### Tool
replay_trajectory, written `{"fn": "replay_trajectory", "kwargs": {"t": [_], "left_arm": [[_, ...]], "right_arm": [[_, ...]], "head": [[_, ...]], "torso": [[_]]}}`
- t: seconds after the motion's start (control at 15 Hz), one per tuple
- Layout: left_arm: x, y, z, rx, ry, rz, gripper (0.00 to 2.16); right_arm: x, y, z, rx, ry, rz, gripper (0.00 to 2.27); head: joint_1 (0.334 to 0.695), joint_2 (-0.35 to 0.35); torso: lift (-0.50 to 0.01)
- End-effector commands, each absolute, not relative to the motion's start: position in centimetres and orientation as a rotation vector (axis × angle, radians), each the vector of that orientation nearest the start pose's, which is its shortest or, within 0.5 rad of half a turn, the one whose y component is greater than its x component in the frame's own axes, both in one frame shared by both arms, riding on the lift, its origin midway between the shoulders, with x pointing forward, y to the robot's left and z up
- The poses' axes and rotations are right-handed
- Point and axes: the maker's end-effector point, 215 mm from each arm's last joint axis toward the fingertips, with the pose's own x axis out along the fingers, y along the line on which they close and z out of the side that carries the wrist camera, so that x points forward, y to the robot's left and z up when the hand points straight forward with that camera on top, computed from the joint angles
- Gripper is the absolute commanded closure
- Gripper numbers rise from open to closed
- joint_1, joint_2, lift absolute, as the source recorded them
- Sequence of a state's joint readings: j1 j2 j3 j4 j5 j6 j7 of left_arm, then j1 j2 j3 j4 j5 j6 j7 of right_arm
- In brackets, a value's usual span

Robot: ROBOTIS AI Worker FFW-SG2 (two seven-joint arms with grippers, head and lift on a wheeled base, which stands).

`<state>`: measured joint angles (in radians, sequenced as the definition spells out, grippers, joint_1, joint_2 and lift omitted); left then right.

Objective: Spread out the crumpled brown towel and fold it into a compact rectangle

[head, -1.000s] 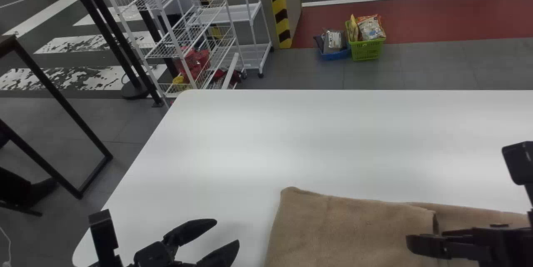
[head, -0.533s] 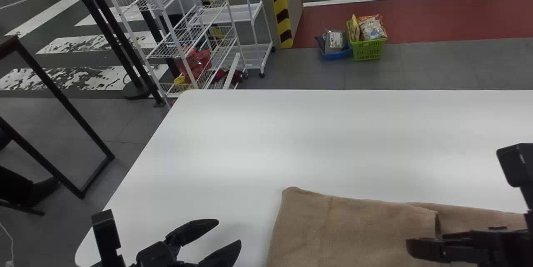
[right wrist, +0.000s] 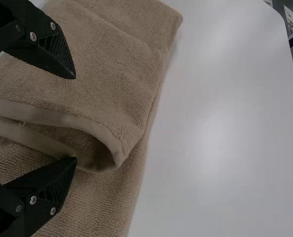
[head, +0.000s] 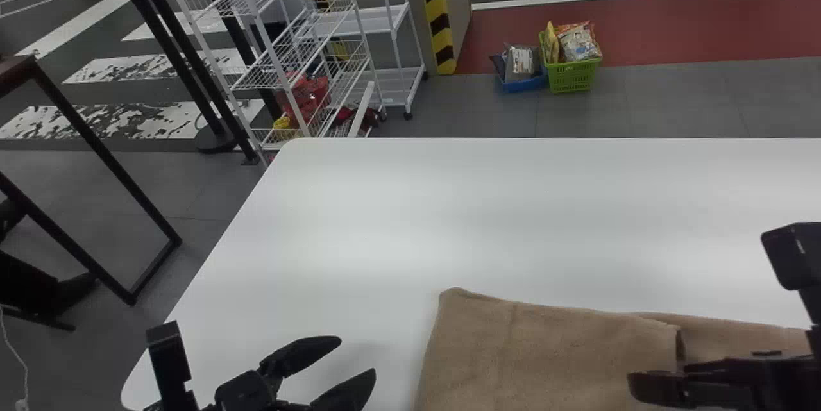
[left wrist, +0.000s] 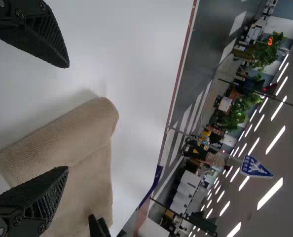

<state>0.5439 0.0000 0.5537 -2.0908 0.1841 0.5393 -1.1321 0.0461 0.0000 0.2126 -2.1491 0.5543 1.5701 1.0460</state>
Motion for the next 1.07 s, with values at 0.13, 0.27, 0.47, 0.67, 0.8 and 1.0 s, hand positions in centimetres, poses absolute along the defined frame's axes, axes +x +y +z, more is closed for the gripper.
{"fn": "replay_trajectory", "kwargs": {"t": [0.13, 0.27, 0.47, 0.67, 0.8, 1.0], "left_arm": [[32.3, 28.2, -40.5, -0.3, 0.411, -0.619, 0.08], [32.2, 28.2, -40.6, -0.3, 0.413, -0.618, 0.08], [32.3, 28.1, -40.6, -0.303, 0.414, -0.619, 0.08], [32.3, 28.2, -40.8, -0.302, 0.416, -0.616, 0.08], [32.2, 28.2, -40.9, -0.305, 0.418, -0.615, 0.08], [32.3, 28.2, -40.8, -0.305, 0.416, -0.615, 0.08]], "right_arm": [[37.8, -8.3, -43.3, 0.161, 1.05, 0.664, 0.34], [37.8, -8.6, -42.8, 0.168, 1.042, 0.668, 0.34], [37.7, -8.8, -42.5, 0.171, 1.039, 0.673, 0.34], [37.5, -9.2, -42.7, 0.169, 1.044, 0.672, 0.34], [37.2, -9.8, -43.1, 0.174, 1.056, 0.661, 0.34], [36.7, -9.7, -43.8, 0.173, 1.075, 0.66, 0.34]], "head": [[0.695, 0.32], [0.695, 0.324], [0.695, 0.319], [0.695, 0.313], [0.695, 0.31], [0.695, 0.301]], "torso": [[-0.127], [-0.127], [-0.127], [-0.127], [-0.127], [-0.127]]}}
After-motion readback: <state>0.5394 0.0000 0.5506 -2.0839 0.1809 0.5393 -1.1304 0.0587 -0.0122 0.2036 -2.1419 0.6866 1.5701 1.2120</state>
